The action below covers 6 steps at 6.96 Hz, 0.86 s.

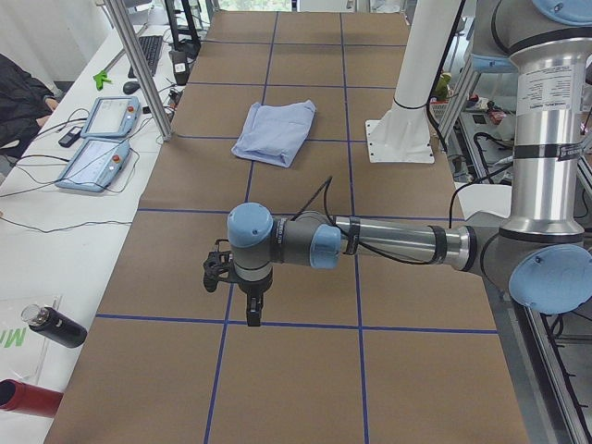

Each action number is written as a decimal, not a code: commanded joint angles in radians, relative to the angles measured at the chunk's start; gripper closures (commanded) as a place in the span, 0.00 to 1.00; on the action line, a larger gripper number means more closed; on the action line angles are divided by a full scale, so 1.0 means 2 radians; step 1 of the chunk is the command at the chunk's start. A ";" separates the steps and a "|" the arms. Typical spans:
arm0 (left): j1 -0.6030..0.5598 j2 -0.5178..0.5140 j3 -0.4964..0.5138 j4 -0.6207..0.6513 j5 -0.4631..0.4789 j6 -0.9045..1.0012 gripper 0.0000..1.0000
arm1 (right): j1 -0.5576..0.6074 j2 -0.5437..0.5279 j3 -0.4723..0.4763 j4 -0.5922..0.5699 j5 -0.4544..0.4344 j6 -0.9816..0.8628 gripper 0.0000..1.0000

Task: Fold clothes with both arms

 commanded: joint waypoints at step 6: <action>0.001 0.000 -0.004 0.005 -0.013 -0.001 0.00 | -0.011 -0.025 0.075 0.001 -0.003 0.088 0.00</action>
